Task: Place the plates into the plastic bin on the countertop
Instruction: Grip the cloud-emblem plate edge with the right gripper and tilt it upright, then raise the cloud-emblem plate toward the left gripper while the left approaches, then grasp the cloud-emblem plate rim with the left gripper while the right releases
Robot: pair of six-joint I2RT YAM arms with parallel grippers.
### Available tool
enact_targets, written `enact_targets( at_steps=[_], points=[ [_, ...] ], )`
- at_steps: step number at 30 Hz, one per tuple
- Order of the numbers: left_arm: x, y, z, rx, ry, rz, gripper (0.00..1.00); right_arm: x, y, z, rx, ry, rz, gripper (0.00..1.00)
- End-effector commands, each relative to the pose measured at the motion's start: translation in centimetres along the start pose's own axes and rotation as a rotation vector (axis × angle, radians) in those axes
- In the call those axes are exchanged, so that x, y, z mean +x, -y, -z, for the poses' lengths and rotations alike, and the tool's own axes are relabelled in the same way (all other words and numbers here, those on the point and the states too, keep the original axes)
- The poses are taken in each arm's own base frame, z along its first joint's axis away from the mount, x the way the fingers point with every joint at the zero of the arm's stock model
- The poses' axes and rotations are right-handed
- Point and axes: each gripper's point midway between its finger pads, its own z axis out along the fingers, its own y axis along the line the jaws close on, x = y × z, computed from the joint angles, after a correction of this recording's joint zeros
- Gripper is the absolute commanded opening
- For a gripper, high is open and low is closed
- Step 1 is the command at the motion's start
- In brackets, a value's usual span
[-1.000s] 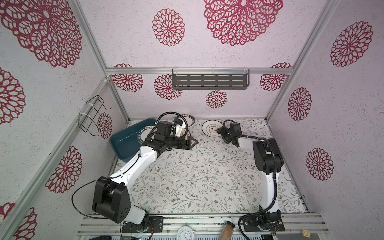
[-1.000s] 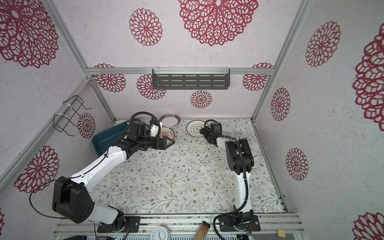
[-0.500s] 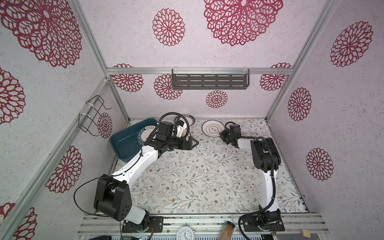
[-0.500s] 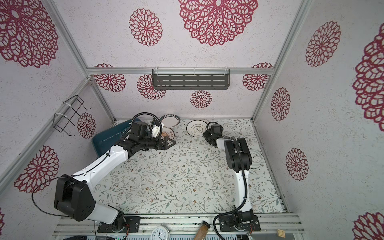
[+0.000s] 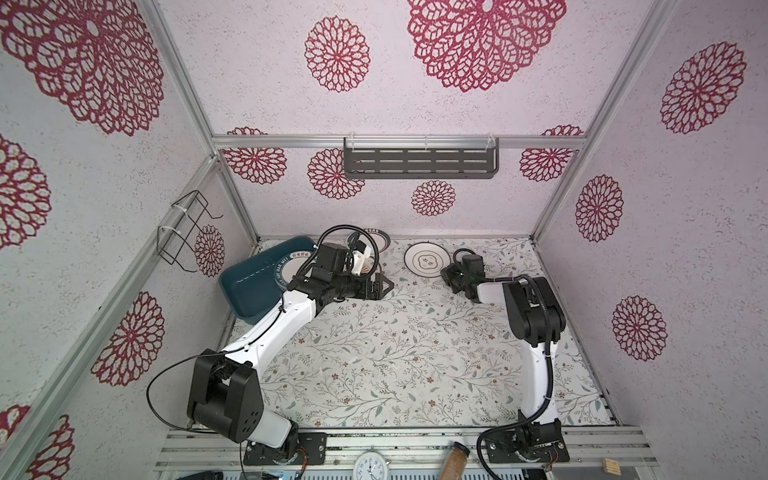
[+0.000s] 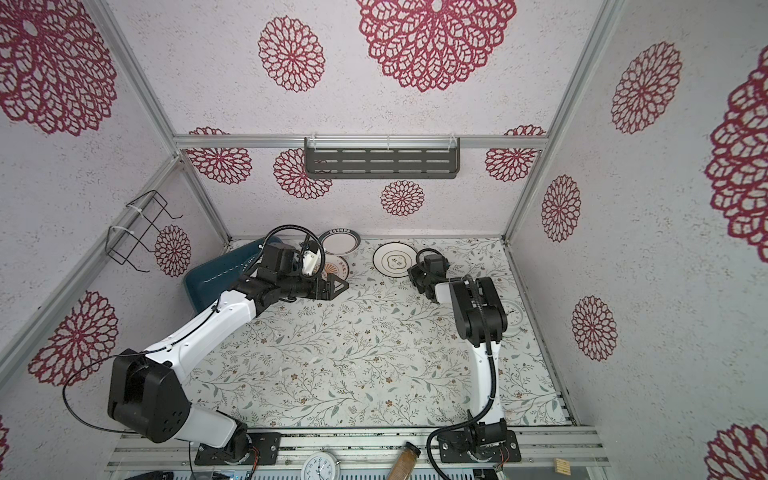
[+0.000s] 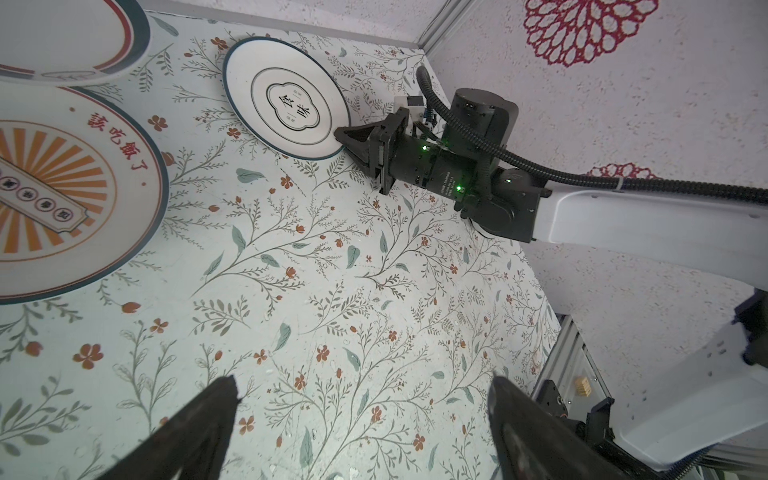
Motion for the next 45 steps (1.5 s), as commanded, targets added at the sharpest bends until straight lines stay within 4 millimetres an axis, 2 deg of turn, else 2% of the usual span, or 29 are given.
enact_targets(
  at_steps=[1, 8, 11, 14, 20, 24, 32, 38, 45],
  points=[
    [-1.5, 0.7, 1.5, -0.026, 0.054, -0.036, 0.97, -0.1, -4.1, 3.4, -0.066, -0.010, 0.081, 0.00],
    [-1.9, -0.8, 1.9, -0.098, 0.062, 0.013, 0.97, 1.5, -9.1, 9.7, -0.188, -0.073, 0.234, 0.00],
    [-2.1, -1.5, 1.8, -0.091, 0.060, 0.056, 1.00, 3.1, -11.1, 12.2, -0.243, -0.136, 0.306, 0.00],
    [-2.2, -2.7, 1.6, -0.109, 0.045, 0.092, 0.96, 5.0, -12.6, 14.4, -0.277, -0.184, 0.390, 0.00],
    [-2.5, -4.3, 1.3, -0.089, 0.042, 0.155, 0.96, 10.0, -16.4, 17.7, -0.410, -0.276, 0.523, 0.00],
    [-3.1, -5.1, 1.5, -0.026, 0.064, 0.229, 0.92, 12.5, -17.7, 18.6, -0.469, -0.332, 0.565, 0.00],
    [-3.3, -6.9, 1.4, -0.030, 0.079, 0.281, 0.68, 14.2, -18.7, 19.4, -0.529, -0.371, 0.577, 0.00],
    [-3.3, -7.0, 1.3, -0.018, 0.072, 0.298, 0.48, 15.3, -19.8, 19.7, -0.565, -0.408, 0.583, 0.00],
    [-3.4, -7.0, 1.2, 0.010, 0.073, 0.308, 0.18, 16.5, -20.5, 19.5, -0.593, -0.445, 0.581, 0.00]
  ],
)
